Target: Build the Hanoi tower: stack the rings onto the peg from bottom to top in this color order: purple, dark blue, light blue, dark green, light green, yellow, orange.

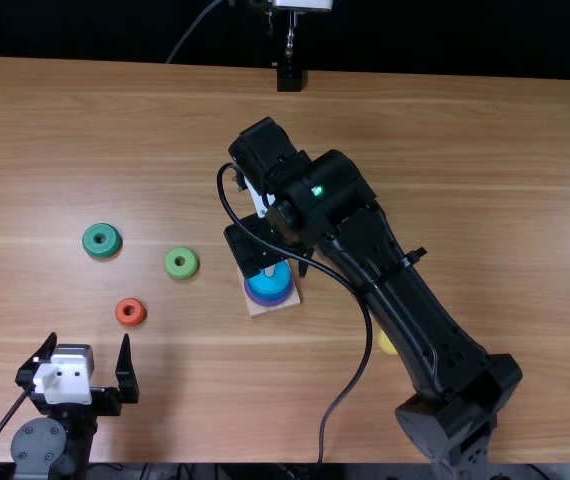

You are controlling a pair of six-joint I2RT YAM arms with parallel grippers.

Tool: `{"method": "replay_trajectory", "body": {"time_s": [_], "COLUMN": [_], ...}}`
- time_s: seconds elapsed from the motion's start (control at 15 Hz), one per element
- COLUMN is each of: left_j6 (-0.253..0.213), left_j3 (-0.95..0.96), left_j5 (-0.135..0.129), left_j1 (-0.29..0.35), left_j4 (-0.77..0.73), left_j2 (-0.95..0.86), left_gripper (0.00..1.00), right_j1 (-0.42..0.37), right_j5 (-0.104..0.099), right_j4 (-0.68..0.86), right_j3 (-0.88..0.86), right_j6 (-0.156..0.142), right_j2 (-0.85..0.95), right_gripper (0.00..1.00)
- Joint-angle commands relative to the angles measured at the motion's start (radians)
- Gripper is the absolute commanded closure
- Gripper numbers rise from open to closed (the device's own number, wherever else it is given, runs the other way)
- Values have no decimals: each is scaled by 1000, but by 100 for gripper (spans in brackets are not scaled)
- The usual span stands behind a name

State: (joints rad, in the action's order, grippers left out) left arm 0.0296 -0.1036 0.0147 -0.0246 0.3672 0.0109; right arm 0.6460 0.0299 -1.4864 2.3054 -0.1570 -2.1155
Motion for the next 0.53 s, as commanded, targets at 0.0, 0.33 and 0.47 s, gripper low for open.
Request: {"method": "replay_trajectory", "body": {"time_s": [0.0, 0.33, 0.47], "left_j6": [-4, -4, -4], "left_j3": [104, 104, 104], "left_j5": [-15, -15, -15], "left_j1": [-1, -1, -1], "left_j4": [80, 80, 80], "left_j2": [-11, -11, -11], "left_gripper": [0, 0, 0], "right_j1": [6, -19, -86], "right_j5": [3, -6, -8], "right_j4": [5, 243, 418], "right_j3": [48, -70, -255], "right_j6": [-38, -49, -47], "right_j2": [-8, 48, 204], "right_gripper": [0, 0, 0]}}
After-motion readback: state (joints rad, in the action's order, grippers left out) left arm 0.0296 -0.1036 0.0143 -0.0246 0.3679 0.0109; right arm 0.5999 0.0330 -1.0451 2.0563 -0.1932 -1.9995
